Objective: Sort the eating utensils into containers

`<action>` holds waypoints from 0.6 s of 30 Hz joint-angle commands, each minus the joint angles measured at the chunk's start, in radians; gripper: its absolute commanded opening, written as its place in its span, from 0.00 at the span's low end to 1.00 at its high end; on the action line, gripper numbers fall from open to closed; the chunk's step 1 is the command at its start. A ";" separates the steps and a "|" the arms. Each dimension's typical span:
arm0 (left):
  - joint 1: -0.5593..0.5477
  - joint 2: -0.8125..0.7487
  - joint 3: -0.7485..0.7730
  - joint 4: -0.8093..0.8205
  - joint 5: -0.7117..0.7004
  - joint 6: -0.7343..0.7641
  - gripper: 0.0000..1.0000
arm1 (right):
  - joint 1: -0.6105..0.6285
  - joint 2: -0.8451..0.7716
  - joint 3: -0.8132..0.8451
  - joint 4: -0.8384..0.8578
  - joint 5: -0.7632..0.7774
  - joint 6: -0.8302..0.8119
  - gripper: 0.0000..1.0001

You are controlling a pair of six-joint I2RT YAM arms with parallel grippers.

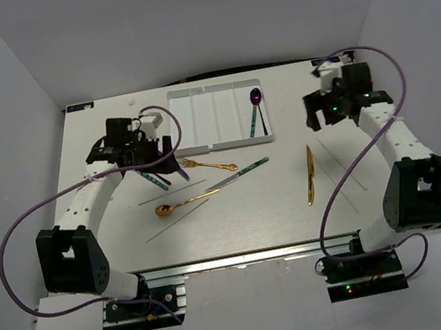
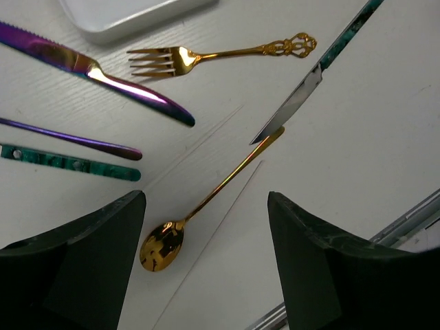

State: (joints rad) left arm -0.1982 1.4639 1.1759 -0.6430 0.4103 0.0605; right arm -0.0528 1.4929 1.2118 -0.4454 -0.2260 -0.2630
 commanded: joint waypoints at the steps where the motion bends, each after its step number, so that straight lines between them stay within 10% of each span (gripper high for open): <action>1: 0.060 -0.099 -0.010 0.009 0.059 -0.016 0.84 | 0.200 -0.060 -0.009 -0.022 -0.111 -0.255 0.89; 11: 0.344 -0.227 -0.030 -0.020 0.077 -0.255 0.86 | 0.778 0.253 0.250 -0.102 -0.294 -0.533 0.56; 18: 0.473 -0.266 -0.058 -0.049 0.159 -0.277 0.93 | 0.919 0.544 0.515 -0.115 -0.300 -0.532 0.49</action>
State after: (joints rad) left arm 0.2630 1.2327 1.1393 -0.6643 0.5034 -0.1898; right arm 0.8459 1.9850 1.6581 -0.5312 -0.4976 -0.7677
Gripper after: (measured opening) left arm 0.924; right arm 0.491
